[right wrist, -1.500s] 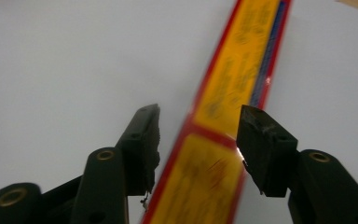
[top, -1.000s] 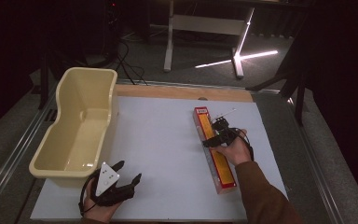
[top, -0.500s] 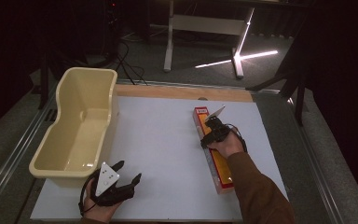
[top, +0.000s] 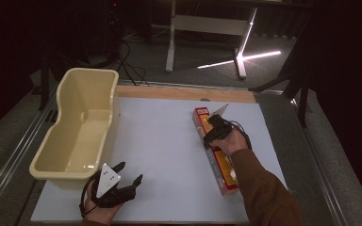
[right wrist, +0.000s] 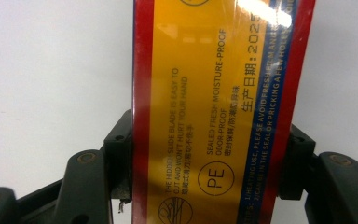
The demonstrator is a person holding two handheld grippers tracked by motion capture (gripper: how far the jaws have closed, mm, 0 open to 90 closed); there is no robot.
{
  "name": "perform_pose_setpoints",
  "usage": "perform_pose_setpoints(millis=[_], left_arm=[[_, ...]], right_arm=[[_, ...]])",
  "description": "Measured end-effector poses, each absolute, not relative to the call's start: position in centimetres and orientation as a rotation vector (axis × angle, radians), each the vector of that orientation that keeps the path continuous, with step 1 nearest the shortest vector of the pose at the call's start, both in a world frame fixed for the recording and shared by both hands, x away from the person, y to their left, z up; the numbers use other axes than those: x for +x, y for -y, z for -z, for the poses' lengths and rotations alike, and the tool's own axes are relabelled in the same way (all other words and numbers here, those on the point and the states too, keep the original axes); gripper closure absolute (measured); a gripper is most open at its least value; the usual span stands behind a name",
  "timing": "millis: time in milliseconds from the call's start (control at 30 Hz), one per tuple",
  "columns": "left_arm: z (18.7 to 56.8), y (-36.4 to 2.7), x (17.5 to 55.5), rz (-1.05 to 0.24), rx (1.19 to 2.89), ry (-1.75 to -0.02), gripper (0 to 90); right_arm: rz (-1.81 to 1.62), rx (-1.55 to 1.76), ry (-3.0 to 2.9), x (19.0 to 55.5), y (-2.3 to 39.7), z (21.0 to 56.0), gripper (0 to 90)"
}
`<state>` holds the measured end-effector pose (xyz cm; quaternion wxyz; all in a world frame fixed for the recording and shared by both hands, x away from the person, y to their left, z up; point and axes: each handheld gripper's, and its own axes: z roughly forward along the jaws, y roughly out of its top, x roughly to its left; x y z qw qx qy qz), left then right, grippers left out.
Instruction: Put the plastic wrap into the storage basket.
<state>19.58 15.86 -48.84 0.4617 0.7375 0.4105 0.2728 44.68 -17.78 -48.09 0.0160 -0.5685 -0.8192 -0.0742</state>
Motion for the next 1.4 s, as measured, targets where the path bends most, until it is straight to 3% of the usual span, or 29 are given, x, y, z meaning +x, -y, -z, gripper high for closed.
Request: perform_pose_setpoints(millis=[967, 1400], left_arm=[[48.9, -15.9, 19.6, -0.671, 1.815, -1.009, 28.4], [48.8, -15.9, 19.5, -0.675, 1.807, -1.006, 28.4]], right_arm=[[0.796, -1.672, 2.194, 44.2, 16.5, 43.0, 38.8], [0.982, -1.59, 2.119, 44.0, 13.8, 39.6, 38.8]])
